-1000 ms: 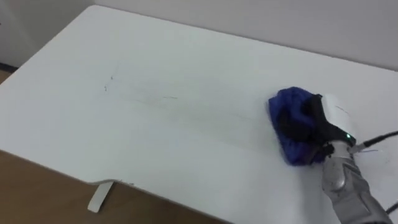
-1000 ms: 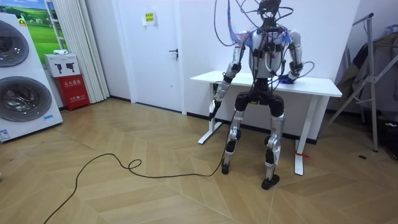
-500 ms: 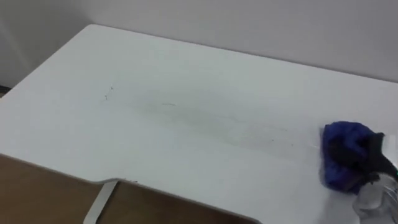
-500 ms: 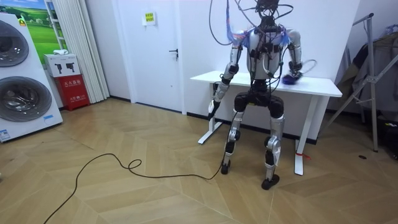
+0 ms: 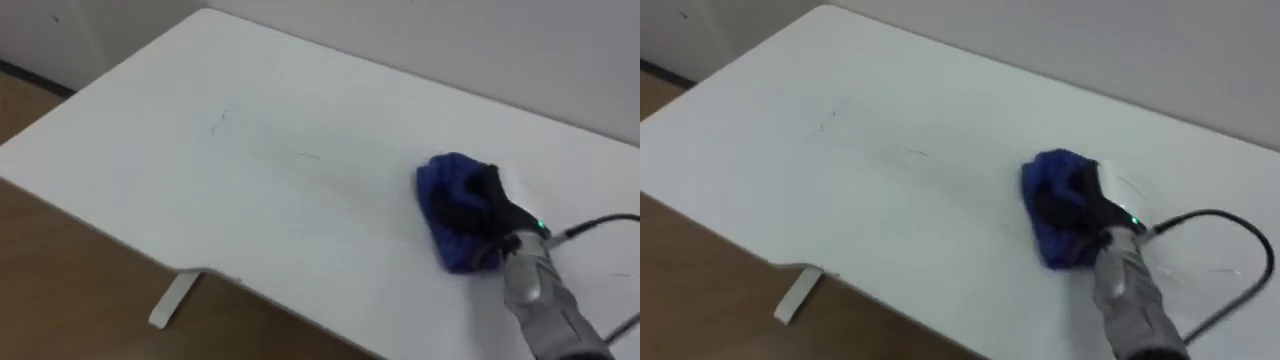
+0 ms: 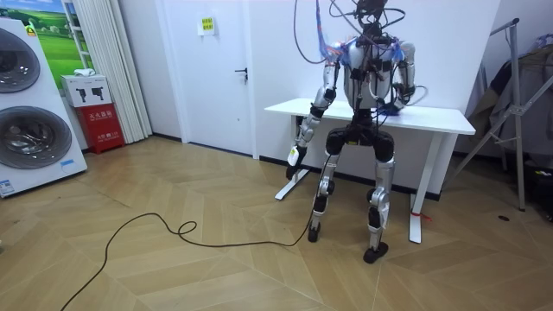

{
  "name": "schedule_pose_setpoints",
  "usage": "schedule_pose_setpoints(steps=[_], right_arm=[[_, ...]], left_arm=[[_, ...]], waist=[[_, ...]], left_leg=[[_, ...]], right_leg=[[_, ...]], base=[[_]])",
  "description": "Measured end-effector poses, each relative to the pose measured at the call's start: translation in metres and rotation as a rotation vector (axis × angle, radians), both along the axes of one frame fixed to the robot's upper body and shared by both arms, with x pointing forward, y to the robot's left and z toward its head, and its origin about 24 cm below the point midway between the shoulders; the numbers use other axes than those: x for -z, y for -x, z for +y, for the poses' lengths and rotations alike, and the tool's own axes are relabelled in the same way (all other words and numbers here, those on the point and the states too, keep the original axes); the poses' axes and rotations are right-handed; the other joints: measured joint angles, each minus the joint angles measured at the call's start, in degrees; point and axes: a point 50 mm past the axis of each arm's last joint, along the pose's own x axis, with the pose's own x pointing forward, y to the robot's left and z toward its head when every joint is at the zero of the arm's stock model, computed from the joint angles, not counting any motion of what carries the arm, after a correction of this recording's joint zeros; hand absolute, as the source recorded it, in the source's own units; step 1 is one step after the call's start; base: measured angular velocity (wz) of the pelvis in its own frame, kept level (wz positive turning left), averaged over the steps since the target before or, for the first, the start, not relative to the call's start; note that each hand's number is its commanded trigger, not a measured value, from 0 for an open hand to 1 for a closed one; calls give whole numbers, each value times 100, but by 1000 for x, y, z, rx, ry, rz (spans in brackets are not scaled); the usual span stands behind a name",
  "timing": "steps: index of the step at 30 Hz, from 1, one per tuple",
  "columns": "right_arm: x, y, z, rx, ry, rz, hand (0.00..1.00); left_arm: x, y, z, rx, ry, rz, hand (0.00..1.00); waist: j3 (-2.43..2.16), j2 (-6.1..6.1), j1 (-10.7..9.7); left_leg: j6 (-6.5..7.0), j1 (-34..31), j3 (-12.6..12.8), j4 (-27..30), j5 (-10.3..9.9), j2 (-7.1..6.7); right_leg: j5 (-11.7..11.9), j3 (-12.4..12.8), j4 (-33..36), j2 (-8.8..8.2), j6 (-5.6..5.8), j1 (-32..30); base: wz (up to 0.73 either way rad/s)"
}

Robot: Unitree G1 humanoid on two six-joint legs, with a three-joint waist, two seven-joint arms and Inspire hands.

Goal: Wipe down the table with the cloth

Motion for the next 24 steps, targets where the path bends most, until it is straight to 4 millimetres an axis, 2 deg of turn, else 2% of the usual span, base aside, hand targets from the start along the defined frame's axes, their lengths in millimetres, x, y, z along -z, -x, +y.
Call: schedule_pose_setpoints(steps=[1, 2, 3, 4, 5, 6, 8, 10, 11, 13, 16, 19, 21, 22, 23, 24], right_arm=[[1, 6, -9, 35, 2, 1, 100], [3, 17, -25, 103, 0, 17, 100], [7, 33, -41, 184, -6, 41, 100], [9, 41, -49, 224, -11, 52, 100], [11, 59, -64, 293, -18, 80, 100], [12, 74, -76, 349, -27, 104, 100], [11, 91, -91, 430, -42, 120, 100], [9, 101, -99, 462, -44, 132, 100], [10, 106, -101, 479, -47, 142, 100], [10, 109, -103, 484, -42, 149, 100], [7, 100, -101, 477, -21, 160, 100], [3, 76, -90, 425, 11, 153, 100], [-5, 37, -69, 280, 51, 119, 100], [-8, 27, -62, 234, 66, 111, 100], [-15, 5, -47, 122, 103, 95, 100], [-21, -12, -32, 32, 130, 74, 100]], left_arm=[[-1, 1, 2, -5, -7, 0, 0], [-3, -1, 7, -7, -25, -11, 0], [-5, -4, 13, 0, -49, -27, 0], [-7, -6, 16, 9, -59, -36, 0], [-9, -11, 21, 26, -76, -51, 0], [-9, -18, 23, 45, -88, -64, 0], [-8, -27, 23, 76, -94, -78, 0], [-7, -38, 23, 96, -93, -102, 0], [-7, -43, 22, 108, -93, -117, 0], [-6, -48, 20, 135, -88, -132, 0], [-4, -47, 15, 166, -70, -120, 0], [1, -39, 3, 182, -30, -89, 0], [7, -33, -9, 179, 19, -62, 0], [8, -32, -11, 179, 29, -58, 0], [9, -31, -14, 184, 45, -52, 0], [10, -31, -15, 186, 54, -47, 0]], waist=[[-3, -14, -76], [-15, -36, -239], [-57, -76, -331], [-77, -90, -373], [-100, -112, -433], [-103, -122, -489], [-107, -118, -639], [-110, -116, -678], [-110, -116, -689], [-115, -103, -681], [-112, -71, -543], [-88, -12, -253], [-45, 75, -68], [-14, 64, 17], [17, 106, 137], [29, 118, 181]], left_leg=[[3, 0, 0, 0, -2, -17], [20, -7, -3, 39, -12, -33], [29, -11, 15, 85, -20, -37], [31, -15, 16, 104, -22, -37], [41, -22, 22, 147, -28, -31], [49, -25, 37, 182, -34, -25], [73, -93, 42, 303, -60, -25], [73, -131, 54, 327, -70, -25], [69, -116, 89, 328, -73, -20], [69, -108, 124, 357, -100, -21], [72, -94, 178, 354, -99, -20], [80, -107, 242, 320, -102, -12], [82, -133, 232, 275, -95, -15], [81, -132, 213, 259, -93, -19], [83, -162, 131, 259, -91, -24], [81, -208, 63, 254, -67, -28]], right_leg=[[-12, -2, -23, -5, 16, 13], [-21, -23, -54, -11, 29, 57], [-33, 10, -76, -12, 47, 67], [-34, 26, -73, -14, 47, 67], [-33, 56, -59, -18, 47, 67], [-32, 116, -39, -19, 46, 54], [-40, 179, 10, -26, 58, 12], [-59, 286, 24, -23, 87, -74], [-48, 416, 19, 5, 78, -97], [32, 488, 32, 9, 15, -88], [113, 587, 55, 10, -25, -121], [172, 808, 124, 35, -80, -300], [153, 925, 183, 51, -50, -462], [142, 980, 196, 67, -47, -516], [144, 1039, 199, 107, -53, -600], [137, 1031, 207, 123, -70, -661]], base=[[4], [0], [0], [-8], [-8], [-7], [-3], [-11], [-19], [-13], [-14], [-36], [-32], [-35], [-18], [-5]])
